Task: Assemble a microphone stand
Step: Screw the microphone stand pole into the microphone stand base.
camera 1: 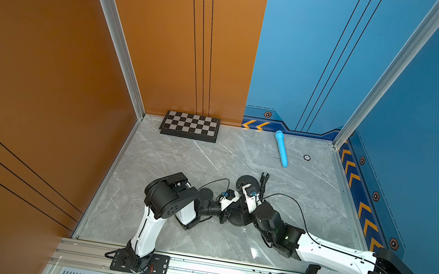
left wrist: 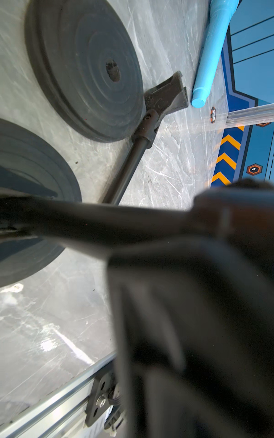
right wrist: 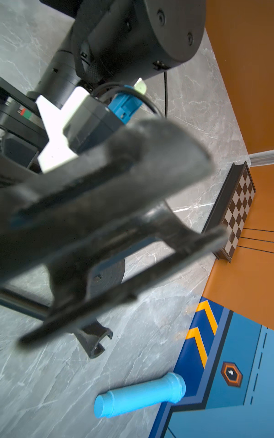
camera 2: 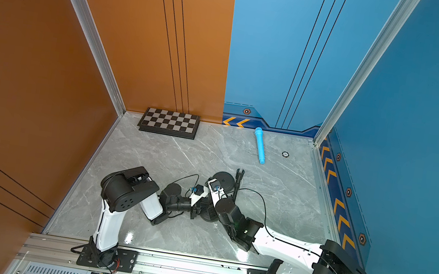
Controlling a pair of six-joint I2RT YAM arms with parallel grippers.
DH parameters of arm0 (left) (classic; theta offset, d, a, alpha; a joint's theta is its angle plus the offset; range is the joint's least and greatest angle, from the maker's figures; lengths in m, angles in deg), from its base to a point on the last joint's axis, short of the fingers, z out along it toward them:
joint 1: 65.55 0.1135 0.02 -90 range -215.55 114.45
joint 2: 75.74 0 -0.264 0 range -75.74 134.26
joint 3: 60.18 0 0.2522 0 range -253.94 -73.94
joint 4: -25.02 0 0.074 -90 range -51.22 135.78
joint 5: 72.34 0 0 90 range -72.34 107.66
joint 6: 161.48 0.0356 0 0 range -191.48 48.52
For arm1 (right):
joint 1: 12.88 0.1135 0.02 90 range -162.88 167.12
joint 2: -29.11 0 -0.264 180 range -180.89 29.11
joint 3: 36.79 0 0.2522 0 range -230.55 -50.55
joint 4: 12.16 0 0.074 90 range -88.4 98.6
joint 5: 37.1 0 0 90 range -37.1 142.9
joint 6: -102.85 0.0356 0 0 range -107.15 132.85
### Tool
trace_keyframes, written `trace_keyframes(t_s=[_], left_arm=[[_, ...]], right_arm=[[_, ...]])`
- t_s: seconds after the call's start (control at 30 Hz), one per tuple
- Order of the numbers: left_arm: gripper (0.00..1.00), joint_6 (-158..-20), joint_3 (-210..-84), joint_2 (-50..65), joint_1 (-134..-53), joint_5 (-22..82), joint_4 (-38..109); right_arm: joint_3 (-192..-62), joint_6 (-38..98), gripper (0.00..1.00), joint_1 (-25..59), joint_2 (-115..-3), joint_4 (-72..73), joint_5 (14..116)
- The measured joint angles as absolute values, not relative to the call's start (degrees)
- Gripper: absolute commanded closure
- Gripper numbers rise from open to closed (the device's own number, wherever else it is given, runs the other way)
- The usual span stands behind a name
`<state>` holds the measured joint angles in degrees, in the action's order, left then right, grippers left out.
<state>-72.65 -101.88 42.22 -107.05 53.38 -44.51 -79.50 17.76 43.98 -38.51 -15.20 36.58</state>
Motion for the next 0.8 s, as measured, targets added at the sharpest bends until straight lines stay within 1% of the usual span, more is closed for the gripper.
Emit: trace_keyframes(t_s=[0.07, 0.1, 0.2, 0.33, 0.47, 0.53, 0.57, 0.63, 0.73, 0.8], left_arm=[[1.00, -71.8, -101.9, 42.2, -107.3, 53.9, -44.4], [1.00, -71.3, -101.9, 42.2, -107.4, 54.3, -44.4], [1.00, -70.1, -102.0, 42.7, -107.8, 54.5, -44.5], [1.00, -69.3, -102.8, 43.7, -108.4, 55.0, -45.4], [1.00, -68.8, -103.1, 44.1, -108.8, 55.0, -45.7], [1.00, -68.7, -103.1, 44.1, -108.8, 55.0, -45.7], [1.00, -68.6, -103.1, 44.1, -108.8, 55.1, -45.7], [1.00, -68.6, -103.2, 44.1, -108.8, 54.9, -45.7], [0.94, -69.0, -103.2, 44.1, -108.8, 54.7, -45.7], [0.88, -69.5, -103.2, 44.1, -108.8, 54.5, -45.6]], right_arm=[[-79.5, 15.0, 0.57, 41.6, -35.8, -11.9, 43.1], [-79.5, 13.3, 0.52, 40.0, -34.1, -9.8, 47.3], [-79.5, 9.6, 0.49, 35.7, -29.8, -6.7, 56.8], [-80.0, 6.6, 0.49, 30.3, -27.2, -4.5, 65.1], [-81.2, 5.7, 0.52, 27.9, -28.5, -3.7, 68.0], [-81.9, 5.3, 0.59, 27.9, -29.6, -3.7, 68.4], [-82.3, 5.2, 0.65, 27.9, -30.3, -3.8, 68.6], [-82.6, 5.3, 0.73, 27.9, -31.4, -3.8, 69.0], [-82.8, 5.8, 0.91, 27.9, -32.3, -3.6, 69.0], [-82.8, 6.3, 1.00, 28.0, -32.3, -3.5, 68.3]])
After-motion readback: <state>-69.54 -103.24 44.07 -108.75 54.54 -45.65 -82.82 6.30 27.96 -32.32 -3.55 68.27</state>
